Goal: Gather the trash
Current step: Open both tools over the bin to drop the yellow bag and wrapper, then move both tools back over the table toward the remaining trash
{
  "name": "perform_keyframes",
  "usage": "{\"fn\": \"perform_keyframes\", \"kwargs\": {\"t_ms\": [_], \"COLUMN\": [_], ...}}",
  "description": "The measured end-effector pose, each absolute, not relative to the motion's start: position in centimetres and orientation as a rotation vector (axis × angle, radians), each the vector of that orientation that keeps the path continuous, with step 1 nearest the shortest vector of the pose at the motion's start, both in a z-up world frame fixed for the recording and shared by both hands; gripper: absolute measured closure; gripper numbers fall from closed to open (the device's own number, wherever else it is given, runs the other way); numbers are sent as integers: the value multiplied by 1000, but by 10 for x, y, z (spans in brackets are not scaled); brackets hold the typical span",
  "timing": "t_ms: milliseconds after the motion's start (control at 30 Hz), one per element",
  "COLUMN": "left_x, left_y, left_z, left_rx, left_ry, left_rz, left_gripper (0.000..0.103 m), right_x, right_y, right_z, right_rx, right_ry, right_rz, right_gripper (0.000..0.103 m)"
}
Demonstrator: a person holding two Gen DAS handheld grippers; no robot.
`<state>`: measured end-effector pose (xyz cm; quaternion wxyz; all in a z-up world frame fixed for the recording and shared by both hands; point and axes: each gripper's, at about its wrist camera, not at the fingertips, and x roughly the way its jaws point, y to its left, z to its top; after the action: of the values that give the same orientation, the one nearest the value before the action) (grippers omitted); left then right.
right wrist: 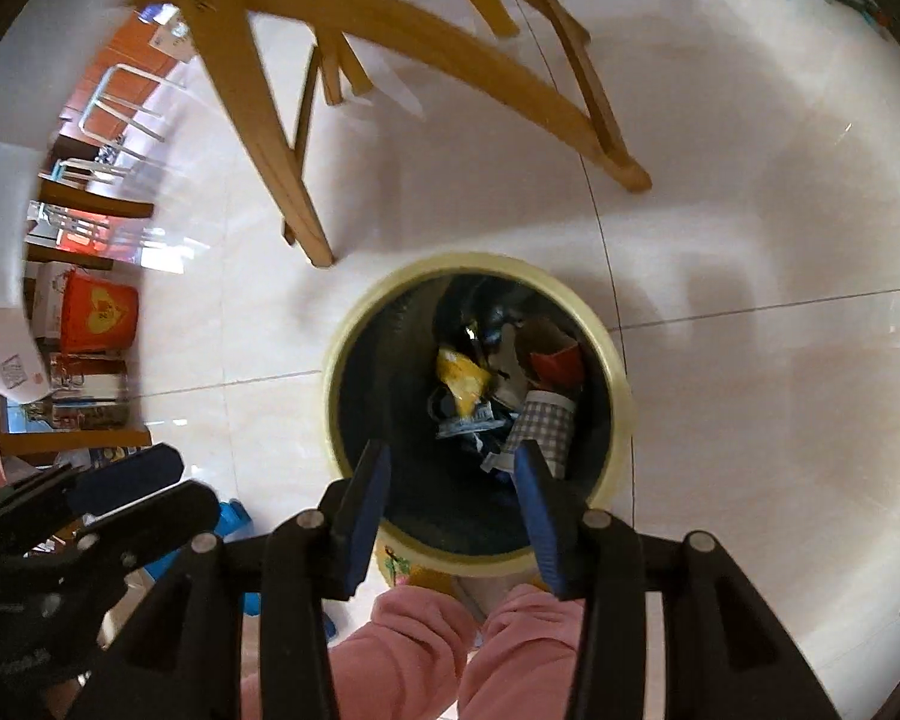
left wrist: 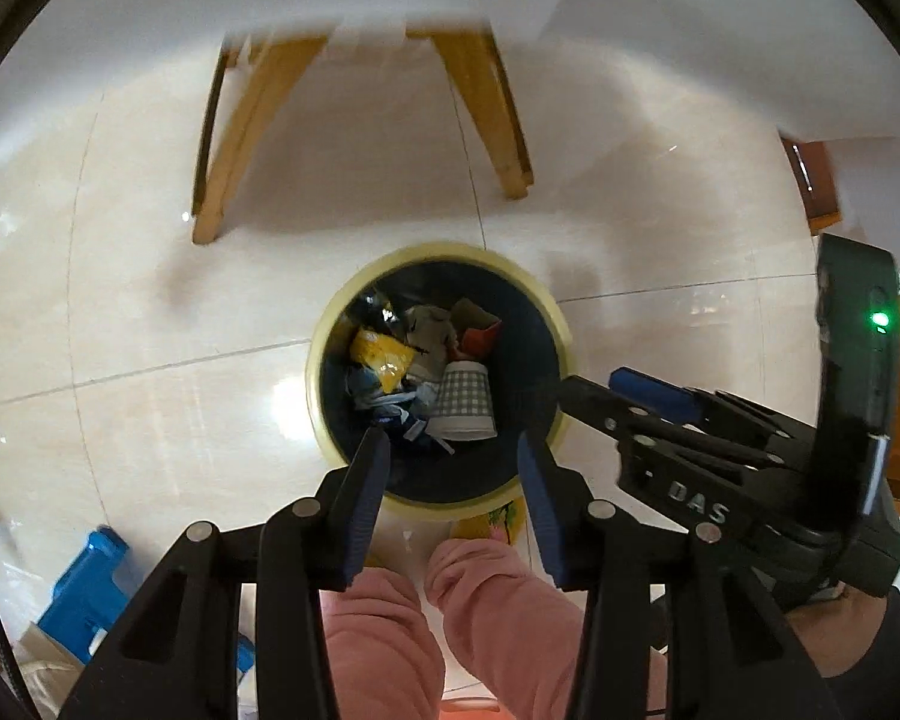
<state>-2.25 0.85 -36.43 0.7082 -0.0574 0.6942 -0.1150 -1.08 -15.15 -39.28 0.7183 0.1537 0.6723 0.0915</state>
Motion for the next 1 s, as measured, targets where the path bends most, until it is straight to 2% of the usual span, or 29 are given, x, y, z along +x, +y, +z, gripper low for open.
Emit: {"fn": "perform_keyframes", "kwargs": {"t_ms": [400, 700, 767, 833, 1000], "left_x": [-25, -20, -17, -13, 1], "left_y": [18, 44, 51, 57, 74], "left_z": [-241, -99, -68, -39, 24], "left_rx": [-99, -62, -51, -32, -19], "left_ry": [1453, 1288, 1231, 1158, 981], "left_rz": [-316, -392, -405, -407, -392], "left_gripper": [60, 60, 57, 48, 46], "right_x": [-24, -32, -32, -31, -22], "right_y": [-139, -122, -119, -117, -115], "right_z": [-246, -103, -71, -45, 9], "right_rx": [288, 180, 139, 101, 1], "right_ry": [1329, 1171, 1102, 1035, 893], "right_rz": [205, 196, 181, 168, 131], "right_gripper": [59, 59, 59, 59, 60]}}
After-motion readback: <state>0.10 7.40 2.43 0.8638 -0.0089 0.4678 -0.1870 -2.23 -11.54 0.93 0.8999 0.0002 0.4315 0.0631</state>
